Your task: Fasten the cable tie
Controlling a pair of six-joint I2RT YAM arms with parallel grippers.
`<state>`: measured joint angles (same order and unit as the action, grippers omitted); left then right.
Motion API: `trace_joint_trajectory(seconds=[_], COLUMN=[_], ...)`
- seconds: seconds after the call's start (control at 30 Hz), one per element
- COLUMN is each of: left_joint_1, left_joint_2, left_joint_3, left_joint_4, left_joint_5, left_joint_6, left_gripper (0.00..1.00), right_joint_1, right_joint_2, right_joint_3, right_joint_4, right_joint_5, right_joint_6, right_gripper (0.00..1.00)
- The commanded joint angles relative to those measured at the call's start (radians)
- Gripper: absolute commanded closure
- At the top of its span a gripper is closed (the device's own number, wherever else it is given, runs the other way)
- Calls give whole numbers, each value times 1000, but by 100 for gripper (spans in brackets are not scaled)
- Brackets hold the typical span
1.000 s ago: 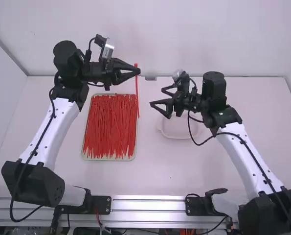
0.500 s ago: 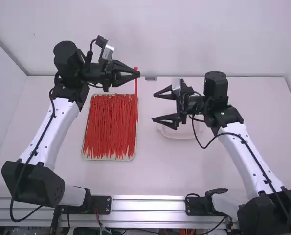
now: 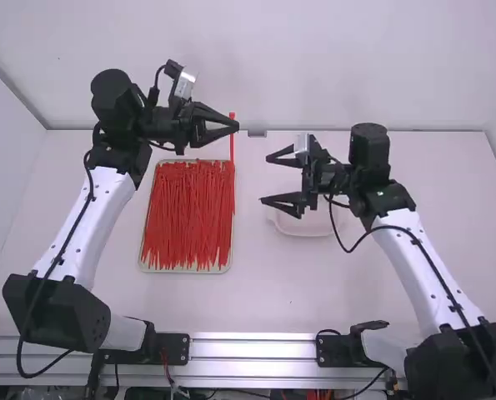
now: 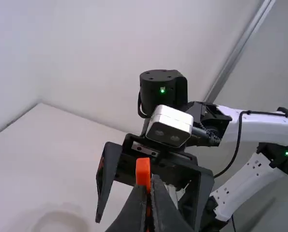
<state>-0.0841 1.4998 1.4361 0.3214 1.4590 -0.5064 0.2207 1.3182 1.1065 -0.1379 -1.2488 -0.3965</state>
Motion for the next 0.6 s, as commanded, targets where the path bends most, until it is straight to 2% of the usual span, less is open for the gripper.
trace_joint_trajectory(seconds=[0.0, 0.27, 0.37, 0.57], left_joint_1=[6, 7, 13, 53], left_joint_2=[-8, -8, -8, -4], left_joint_3=[23, 23, 23, 23], left_joint_4=[5, 92, 87, 23], left_joint_5=[15, 0, -37, -117], left_joint_6=[-40, -166, -196, -201], left_gripper=[98, 98, 98, 98], right_joint_1=[3, 19, 29, 64], right_joint_2=[5, 5, 4, 4], right_joint_3=[-10, -23, -29, -62], right_joint_4=[8, 40, 48, 48], right_joint_5=[-14, -46, -45, -45], right_joint_6=[-20, -436, -557, -920], right_gripper=[2, 2, 2, 2])
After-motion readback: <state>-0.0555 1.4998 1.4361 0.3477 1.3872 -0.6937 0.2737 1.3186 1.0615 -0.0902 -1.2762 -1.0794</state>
